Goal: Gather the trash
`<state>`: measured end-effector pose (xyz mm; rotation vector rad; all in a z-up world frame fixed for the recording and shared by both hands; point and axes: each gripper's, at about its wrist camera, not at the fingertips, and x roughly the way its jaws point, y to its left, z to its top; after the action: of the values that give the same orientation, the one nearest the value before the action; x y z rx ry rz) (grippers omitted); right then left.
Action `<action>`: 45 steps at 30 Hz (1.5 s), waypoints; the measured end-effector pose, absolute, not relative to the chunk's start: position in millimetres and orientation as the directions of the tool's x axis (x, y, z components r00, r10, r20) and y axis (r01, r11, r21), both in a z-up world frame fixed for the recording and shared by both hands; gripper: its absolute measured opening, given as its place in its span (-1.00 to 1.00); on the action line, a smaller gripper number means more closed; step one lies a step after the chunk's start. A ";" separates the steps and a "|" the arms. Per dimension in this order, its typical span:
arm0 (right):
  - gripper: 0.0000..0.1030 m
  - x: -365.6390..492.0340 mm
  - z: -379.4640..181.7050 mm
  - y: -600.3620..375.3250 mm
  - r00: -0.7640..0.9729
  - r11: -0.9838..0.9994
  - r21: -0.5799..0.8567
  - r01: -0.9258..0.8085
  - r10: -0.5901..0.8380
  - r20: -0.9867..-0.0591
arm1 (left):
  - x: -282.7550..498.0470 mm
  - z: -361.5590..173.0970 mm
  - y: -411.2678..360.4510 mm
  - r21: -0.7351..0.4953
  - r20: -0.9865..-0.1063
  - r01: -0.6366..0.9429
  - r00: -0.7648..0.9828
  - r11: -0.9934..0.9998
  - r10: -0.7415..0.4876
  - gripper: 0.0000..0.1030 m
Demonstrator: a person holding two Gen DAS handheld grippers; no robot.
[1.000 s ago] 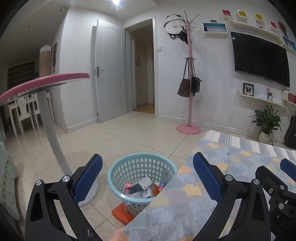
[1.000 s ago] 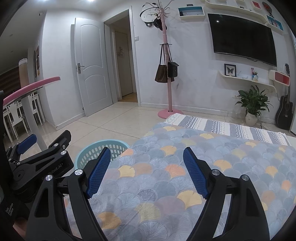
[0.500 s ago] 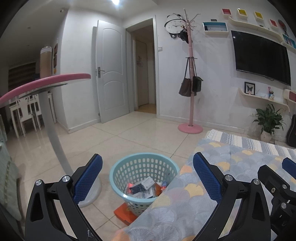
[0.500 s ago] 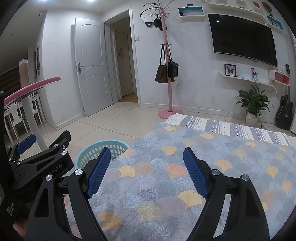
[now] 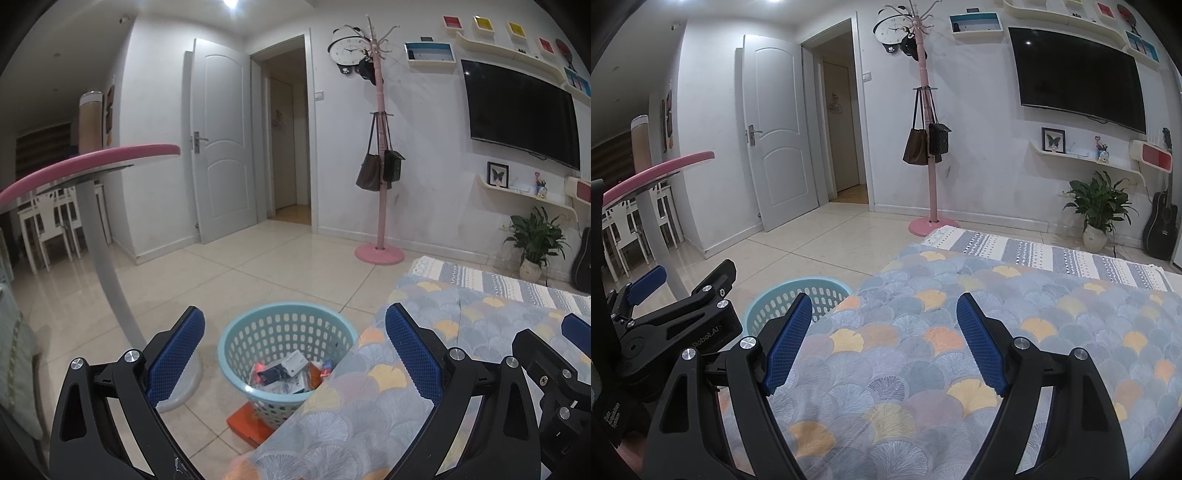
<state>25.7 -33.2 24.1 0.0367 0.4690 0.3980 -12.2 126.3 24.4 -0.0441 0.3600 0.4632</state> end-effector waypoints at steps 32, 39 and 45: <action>0.49 26.6 20.0 -29.3 0.809 0.920 0.130 -0.370 0.388 -0.443 | -14.2 23.8 121.8 0.044 -0.346 -0.447 0.832 0.893 0.434 0.85; 0.49 26.6 19.7 -29.1 0.808 0.919 0.130 -0.371 0.389 -0.443 | -14.2 23.7 121.9 0.042 -0.346 -0.450 0.831 0.892 0.435 0.85; 0.49 26.5 19.5 -29.1 0.807 0.919 0.131 -0.371 0.389 -0.444 | -14.2 23.3 122.3 0.040 -0.347 -0.451 0.830 0.891 0.436 0.85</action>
<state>26.5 -29.1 19.5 0.0389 0.4827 0.4066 -14.2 122.3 23.3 -0.0439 0.3573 0.4710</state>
